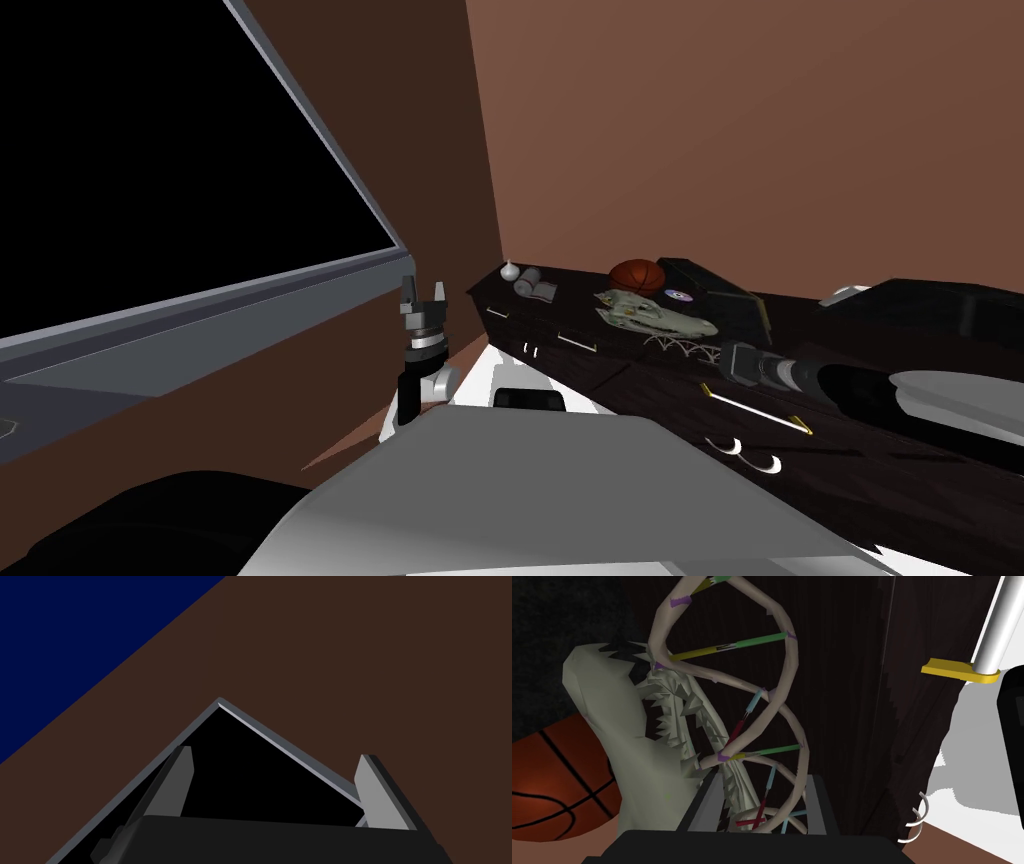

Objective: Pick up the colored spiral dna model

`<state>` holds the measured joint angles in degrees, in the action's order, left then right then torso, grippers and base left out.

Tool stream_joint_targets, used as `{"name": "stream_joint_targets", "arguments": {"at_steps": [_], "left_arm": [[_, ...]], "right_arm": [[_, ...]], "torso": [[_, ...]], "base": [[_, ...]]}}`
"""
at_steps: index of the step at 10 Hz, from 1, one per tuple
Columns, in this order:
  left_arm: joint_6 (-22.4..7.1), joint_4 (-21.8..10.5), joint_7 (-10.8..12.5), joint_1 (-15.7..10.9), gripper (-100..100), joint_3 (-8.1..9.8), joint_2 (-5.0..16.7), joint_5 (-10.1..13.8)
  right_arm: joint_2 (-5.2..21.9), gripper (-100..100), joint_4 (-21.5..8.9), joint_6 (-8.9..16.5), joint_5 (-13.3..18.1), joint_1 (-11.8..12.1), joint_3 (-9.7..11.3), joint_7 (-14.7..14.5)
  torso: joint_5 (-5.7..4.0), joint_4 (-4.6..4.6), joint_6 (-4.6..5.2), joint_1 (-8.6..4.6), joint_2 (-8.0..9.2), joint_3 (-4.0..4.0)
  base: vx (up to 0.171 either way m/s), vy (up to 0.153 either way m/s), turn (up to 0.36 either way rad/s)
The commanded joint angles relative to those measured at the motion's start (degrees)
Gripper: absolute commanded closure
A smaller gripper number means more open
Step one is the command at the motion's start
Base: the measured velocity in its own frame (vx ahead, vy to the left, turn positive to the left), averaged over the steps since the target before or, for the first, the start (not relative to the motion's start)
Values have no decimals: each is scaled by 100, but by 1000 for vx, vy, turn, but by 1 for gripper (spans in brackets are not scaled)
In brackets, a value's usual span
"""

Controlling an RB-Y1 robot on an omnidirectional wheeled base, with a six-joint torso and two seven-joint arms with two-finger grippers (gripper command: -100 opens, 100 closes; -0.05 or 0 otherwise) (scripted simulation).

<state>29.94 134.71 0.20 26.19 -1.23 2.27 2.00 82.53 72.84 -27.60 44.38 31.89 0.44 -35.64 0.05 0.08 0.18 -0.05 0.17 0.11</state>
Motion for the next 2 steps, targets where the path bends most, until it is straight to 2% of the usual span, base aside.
{"name": "stream_joint_targets", "arguments": {"at_steps": [1,2], "left_arm": [[0,0,0,0,0,0,0,0],[0,0,0,-1,0,0,0,0]], "right_arm": [[0,100,0,0,0,0,0,0],[4,0,-2,-9,-5,4,-7,5]], "torso": [[0,0,0,0,0,0],[-2,-2,-13,0,-1,-2]], "base": [[9,8,-52],[0,0,0]]}}
